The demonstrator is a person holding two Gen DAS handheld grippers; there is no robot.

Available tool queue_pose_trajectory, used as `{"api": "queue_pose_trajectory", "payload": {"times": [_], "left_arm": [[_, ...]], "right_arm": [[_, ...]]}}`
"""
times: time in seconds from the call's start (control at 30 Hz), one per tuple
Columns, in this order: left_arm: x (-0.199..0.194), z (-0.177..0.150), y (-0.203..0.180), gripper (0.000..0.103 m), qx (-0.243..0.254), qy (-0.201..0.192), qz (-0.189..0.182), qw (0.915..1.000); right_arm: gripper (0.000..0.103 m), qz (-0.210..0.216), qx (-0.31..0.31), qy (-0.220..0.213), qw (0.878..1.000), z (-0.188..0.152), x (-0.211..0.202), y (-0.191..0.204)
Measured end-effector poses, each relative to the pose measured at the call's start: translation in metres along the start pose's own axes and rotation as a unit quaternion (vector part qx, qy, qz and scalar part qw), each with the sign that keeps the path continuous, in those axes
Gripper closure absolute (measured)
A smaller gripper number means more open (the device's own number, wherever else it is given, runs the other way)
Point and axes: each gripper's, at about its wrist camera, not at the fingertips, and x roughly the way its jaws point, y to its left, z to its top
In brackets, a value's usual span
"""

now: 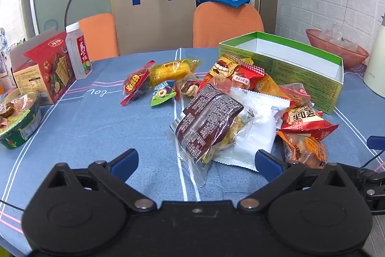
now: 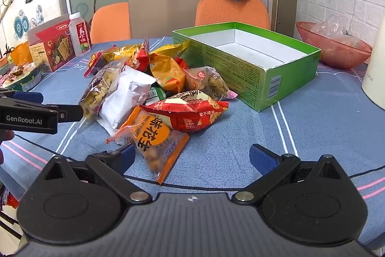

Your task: Organize snacks

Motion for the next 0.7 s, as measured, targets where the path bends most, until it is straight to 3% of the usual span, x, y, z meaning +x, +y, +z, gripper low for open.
{"api": "queue_pose_trajectory", "payload": {"times": [0.7], "left_arm": [[-0.0009,0.0017,-0.0041,0.000,0.001,-0.001,-0.009,1.0000]], "right_arm": [[0.000,-0.003,-0.001,0.001,1.000,-0.0002,0.0016,0.0000]]}}
